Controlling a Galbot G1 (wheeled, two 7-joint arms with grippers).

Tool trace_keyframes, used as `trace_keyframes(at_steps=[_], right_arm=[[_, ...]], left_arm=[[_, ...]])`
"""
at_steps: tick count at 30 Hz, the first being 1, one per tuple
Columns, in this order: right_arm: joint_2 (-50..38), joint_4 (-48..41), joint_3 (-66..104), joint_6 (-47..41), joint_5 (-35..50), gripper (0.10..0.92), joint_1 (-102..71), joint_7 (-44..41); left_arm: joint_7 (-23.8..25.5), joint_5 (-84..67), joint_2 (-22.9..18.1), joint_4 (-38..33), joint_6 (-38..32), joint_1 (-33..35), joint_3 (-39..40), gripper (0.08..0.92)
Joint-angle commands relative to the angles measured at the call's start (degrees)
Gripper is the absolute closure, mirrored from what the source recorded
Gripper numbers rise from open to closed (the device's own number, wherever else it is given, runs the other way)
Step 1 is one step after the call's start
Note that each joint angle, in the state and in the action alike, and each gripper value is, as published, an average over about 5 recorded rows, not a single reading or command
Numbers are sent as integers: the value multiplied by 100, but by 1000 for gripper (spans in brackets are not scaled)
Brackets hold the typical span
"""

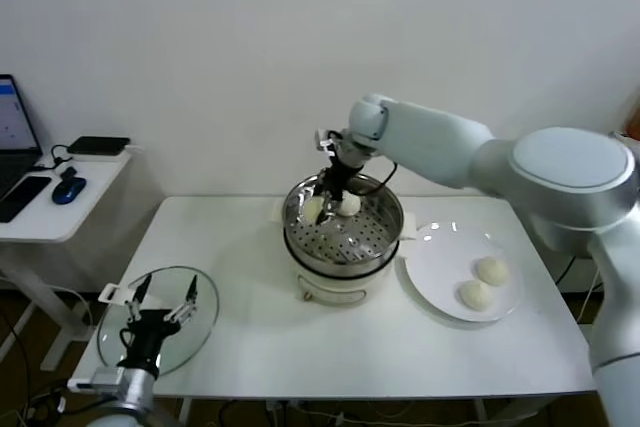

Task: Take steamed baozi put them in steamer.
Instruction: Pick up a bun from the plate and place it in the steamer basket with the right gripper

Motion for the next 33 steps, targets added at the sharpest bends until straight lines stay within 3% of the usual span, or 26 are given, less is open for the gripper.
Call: trace_keyframes(at_steps=[1, 18, 25, 33], right_arm=[[513, -731, -60, 80, -74, 321, -384, -20], [564, -947, 123, 134, -324, 313, -577, -17], [522, -921, 187, 187, -452, 217, -598, -1], [216, -458, 151, 140, -306, 203, -247, -77]], left_arm=[[-5, -26, -11, -54, 11, 1, -2, 177], [-4, -29, 8, -43, -7, 22, -12, 177], [-5, -35, 35, -42, -23, 54, -25, 177], [-9, -37, 27, -35, -23, 68, -22, 177]])
